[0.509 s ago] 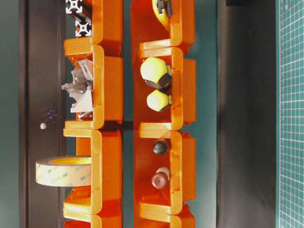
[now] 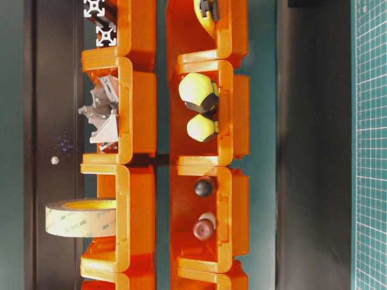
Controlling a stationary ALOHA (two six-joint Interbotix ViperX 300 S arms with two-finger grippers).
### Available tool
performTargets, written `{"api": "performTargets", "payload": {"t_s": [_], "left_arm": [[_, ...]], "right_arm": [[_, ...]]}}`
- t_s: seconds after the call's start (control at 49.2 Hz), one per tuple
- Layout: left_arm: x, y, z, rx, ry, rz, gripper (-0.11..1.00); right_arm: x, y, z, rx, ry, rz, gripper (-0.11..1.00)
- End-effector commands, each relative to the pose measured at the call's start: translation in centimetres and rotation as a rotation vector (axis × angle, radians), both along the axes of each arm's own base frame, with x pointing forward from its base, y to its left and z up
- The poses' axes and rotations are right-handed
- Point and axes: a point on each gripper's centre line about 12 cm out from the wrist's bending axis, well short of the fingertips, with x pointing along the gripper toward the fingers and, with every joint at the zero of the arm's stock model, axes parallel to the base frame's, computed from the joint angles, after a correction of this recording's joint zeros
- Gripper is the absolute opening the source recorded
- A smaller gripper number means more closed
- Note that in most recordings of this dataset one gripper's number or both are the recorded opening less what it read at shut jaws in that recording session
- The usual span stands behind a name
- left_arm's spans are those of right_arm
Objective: Pick red screwdriver from container rack with left arm.
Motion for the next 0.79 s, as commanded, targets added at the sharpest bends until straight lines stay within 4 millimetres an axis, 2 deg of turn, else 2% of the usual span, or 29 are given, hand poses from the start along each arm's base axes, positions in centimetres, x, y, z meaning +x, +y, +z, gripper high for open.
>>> {"api": "performTargets", "payload": {"t_s": [0.0, 0.183, 0.285, 0.529, 0.773], "left_arm": [[1.0, -0.2, 2.5, 0.026, 0.043, -0.009, 0.0], [3.0, -0.6, 4.7, 0.191, 0.218, -0.05, 0.0], [4.2, -0.9, 5.2, 0.256, 0.3, -0.084, 0.0], [7.0, -2.1, 2.4, 0.356, 0.499, -0.13, 0.0], [9.2, -2.9, -0.3, 0.456, 0.624, -0.076, 0.0]], "right_arm": [[0.3, -0.1, 1.5, 0.004, -0.046, -0.005, 0.0], [0.3, -0.1, 1.7, 0.043, -0.051, -0.011, 0.0], [0.3, -0.2, 1.7, 0.075, -0.049, -0.018, 0.0], [0.3, -0.4, 1.6, 0.085, -0.043, -0.025, 0.0], [0.3, -0.4, 1.6, 0.085, -0.04, -0.029, 0.0]]}}
